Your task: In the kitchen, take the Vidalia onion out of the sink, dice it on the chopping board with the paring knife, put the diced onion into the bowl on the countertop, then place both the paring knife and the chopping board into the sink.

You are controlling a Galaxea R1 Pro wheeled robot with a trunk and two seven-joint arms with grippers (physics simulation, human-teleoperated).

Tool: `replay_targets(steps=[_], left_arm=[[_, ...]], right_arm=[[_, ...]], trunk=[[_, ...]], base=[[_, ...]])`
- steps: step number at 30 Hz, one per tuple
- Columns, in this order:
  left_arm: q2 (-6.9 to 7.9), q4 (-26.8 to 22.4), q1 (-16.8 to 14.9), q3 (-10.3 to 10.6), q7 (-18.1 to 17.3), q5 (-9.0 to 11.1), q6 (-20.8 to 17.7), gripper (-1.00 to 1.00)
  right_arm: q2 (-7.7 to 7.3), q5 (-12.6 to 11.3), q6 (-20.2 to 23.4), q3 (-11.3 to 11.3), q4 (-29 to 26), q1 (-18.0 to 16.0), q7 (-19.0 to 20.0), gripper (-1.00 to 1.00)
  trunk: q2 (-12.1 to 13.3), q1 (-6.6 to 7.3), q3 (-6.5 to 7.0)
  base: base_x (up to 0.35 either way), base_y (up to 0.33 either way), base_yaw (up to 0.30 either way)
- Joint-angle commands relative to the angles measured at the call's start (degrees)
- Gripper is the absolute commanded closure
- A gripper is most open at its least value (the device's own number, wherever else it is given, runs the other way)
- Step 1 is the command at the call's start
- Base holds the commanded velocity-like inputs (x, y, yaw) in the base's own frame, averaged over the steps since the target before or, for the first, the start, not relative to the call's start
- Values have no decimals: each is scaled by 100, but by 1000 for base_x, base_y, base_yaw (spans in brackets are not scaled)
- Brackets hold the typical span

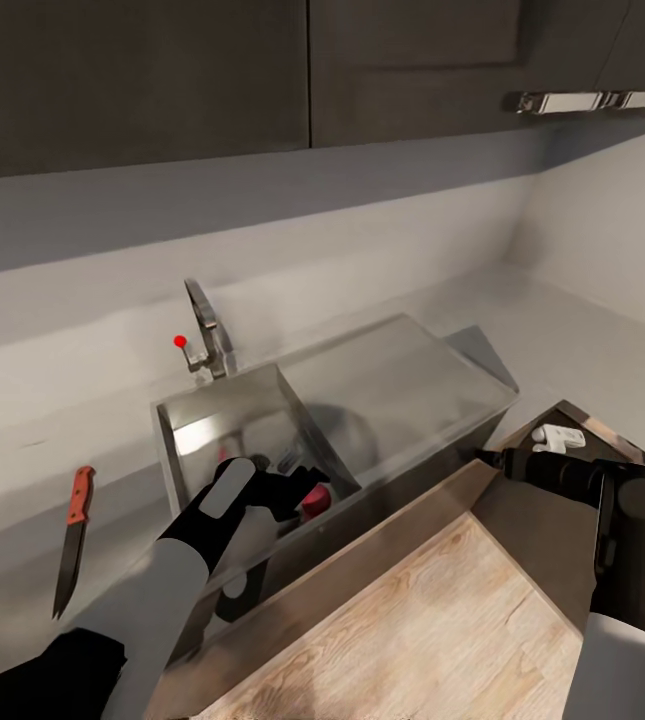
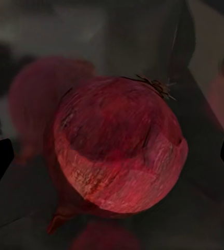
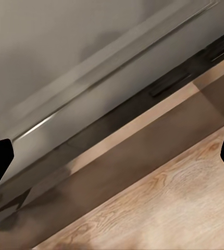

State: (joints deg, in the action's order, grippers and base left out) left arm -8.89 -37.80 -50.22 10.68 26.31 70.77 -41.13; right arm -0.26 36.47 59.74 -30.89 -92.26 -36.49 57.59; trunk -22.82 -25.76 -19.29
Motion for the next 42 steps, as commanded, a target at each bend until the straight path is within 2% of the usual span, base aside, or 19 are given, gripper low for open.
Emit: replay_targets(steps=[1, 12, 23, 29, 30, 42], left_arm=[[2, -8, -5, 12, 58, 60, 3, -100], [2, -8, -1, 12, 55, 59, 1, -100], [9, -8, 3, 13, 19, 59, 2, -100], [10, -8, 3, 8, 29, 59, 7, -100], [10, -8, 3, 9, 44, 59, 7, 100], [20, -36, 10, 6, 9, 68, 9, 100]], right_arm=[[0, 53, 26, -5, -4, -7, 59, -100], [0, 53, 26, -10, -4, -7, 59, -100], [-9, 53, 26, -13, -5, -7, 59, -100], [-58, 53, 26, -13, -4, -7, 59, -100], [-59, 53, 26, -13, -5, -7, 59, -100], [-62, 53, 26, -13, -5, -7, 59, -100]], trunk=[[-11, -3, -20], [-11, -3, -55], [-11, -3, -148], [-11, -3, -184], [-11, -3, -185], [-11, -3, -188]], base=[[0, 0, 0], [0, 0, 0], [0, 0, 0], [0, 0, 0], [0, 0, 0], [0, 0, 0]])
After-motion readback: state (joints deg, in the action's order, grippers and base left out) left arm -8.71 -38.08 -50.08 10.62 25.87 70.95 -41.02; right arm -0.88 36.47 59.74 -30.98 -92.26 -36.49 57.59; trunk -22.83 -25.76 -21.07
